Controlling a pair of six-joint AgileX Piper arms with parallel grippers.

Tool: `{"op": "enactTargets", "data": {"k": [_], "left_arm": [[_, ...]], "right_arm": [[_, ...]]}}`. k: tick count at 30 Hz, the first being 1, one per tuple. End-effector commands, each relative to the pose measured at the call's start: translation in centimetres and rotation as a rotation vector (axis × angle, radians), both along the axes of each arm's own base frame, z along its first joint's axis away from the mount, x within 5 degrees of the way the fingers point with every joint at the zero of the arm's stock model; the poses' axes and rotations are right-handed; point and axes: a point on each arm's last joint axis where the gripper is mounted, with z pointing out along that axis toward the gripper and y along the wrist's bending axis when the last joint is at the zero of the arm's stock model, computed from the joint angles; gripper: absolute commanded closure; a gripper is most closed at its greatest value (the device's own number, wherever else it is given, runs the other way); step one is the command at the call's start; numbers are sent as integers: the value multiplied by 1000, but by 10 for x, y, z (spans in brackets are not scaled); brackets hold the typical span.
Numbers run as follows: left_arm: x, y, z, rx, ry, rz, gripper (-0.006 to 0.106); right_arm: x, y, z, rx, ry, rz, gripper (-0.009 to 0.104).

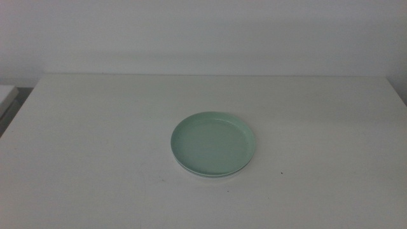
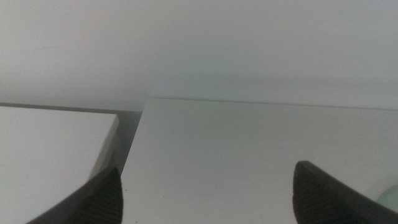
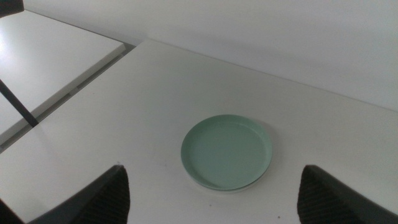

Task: Stack the three bowls on top of each other.

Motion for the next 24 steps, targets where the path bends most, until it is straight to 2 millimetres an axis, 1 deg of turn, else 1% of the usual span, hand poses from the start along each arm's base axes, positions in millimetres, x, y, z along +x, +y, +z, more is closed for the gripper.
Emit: {"op": "enactTargets", "data": {"k": [1,4,7,8,10,13,16,18,19,22,24], "left_arm": [[-1,0,1,-6,-15,-2,7],[-1,0,1,-6,-15,-2,7],[-1,0,0,-6,-9,-1,7],[-1,0,-1,-7,-5,-1,7],[0,-2,-5,-31,7,-6,7],[-7,-7,-12,-112,-2,-25,7],[-23,-17,-28,-194,-32,-73,7],[-36,-20,-39,-158,-84,-100,7],[-44,-20,-45,-132,-121,-115,7],[-68,-21,-64,-98,-258,-151,7],[-83,-20,-84,-99,-303,-153,7]], "right_arm": [[3,-1,-1,-7,-26,-16,2],[12,-6,-3,-36,-104,-85,2],[29,-9,-6,-28,-257,-174,2],[35,-10,-11,-30,-304,-200,2],[44,-12,-26,-32,-326,-238,2],[47,-22,-59,-71,-255,-312,2],[34,-40,-91,-97,-218,-427,2],[21,-50,-113,-110,-228,-507,2],[14,-54,-120,-115,-262,-541,2],[-5,-58,-152,-152,-341,-581,2],[-17,-58,-172,-146,-371,-586,2]]}}
